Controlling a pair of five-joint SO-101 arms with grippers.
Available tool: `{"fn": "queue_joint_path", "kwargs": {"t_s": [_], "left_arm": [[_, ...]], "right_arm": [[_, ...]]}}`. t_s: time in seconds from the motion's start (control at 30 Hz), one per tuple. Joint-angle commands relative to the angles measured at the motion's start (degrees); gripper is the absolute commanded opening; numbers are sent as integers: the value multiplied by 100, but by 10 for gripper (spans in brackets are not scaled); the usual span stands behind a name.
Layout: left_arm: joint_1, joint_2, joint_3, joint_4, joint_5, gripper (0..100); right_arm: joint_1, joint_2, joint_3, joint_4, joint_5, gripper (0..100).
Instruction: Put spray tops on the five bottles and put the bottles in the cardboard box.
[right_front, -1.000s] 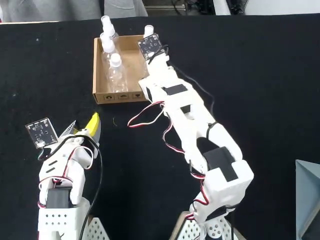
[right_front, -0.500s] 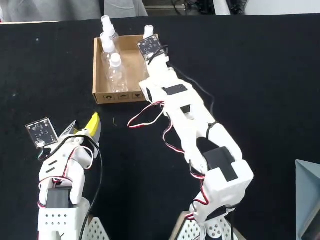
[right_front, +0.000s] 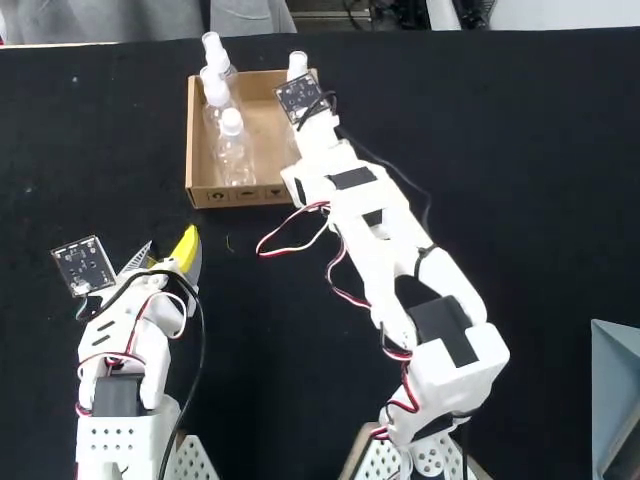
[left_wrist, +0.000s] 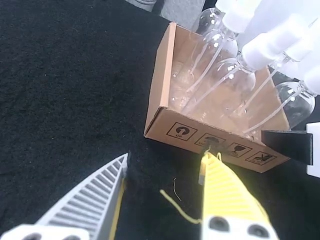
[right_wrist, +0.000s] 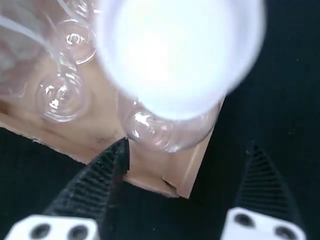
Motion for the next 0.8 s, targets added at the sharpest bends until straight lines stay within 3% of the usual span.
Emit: {"fn": "queue_joint_path", "kwargs": {"t_s": [0.0,0.57,0.77], "left_arm": [[-40,-9,127,-9,-53,217],[-40,-9,127,-18,-53,217],[-13,-9,127,-18,-53,217]], "right_arm": [[-35,-629,-198,290,44,305],[-44,-1262,-189,1626,44,305],[-53,-1640,207,1635,44,305]]}}
